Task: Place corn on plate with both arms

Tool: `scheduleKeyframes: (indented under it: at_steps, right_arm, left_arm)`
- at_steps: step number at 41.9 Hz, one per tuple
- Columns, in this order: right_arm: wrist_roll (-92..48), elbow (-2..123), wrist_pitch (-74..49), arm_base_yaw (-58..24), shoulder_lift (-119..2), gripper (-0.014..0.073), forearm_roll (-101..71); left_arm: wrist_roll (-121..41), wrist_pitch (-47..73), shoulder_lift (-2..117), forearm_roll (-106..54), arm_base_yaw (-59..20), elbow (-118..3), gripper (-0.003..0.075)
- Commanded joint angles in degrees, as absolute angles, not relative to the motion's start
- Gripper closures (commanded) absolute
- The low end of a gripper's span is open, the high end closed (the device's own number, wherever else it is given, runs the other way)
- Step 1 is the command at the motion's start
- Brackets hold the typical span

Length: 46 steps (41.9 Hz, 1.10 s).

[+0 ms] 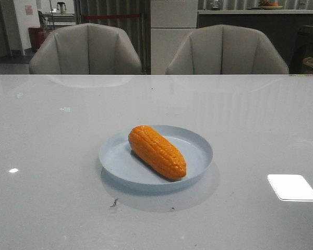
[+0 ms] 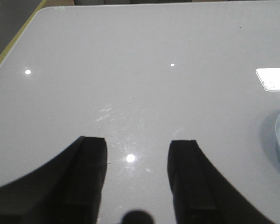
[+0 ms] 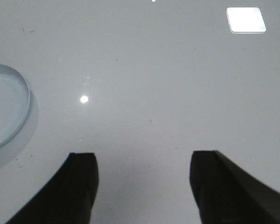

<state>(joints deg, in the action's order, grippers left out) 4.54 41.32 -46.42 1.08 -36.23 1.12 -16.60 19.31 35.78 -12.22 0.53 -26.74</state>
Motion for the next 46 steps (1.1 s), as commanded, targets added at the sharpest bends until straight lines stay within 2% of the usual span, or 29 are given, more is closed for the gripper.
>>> scheduleKeyframes:
  at_steps: [1,18,46]
  right_arm:
    - [4.58,42.82,-42.45,1.54,-36.10,0.0067,1.14]
    - [4.58,42.82,-42.45,1.54,-36.10,0.0067,1.14]
    - [4.58,42.82,-42.45,1.54,-36.10,0.0067,1.14]
  left_arm:
    - [-16.50,14.50,35.64,-13.05,0.58,-28.49,0.0375]
    - [-16.50,14.50,35.64,-13.05,0.58,-28.49,0.0629]
    - [-16.50,14.40,35.64,-13.05,0.58,-28.49,0.0627]
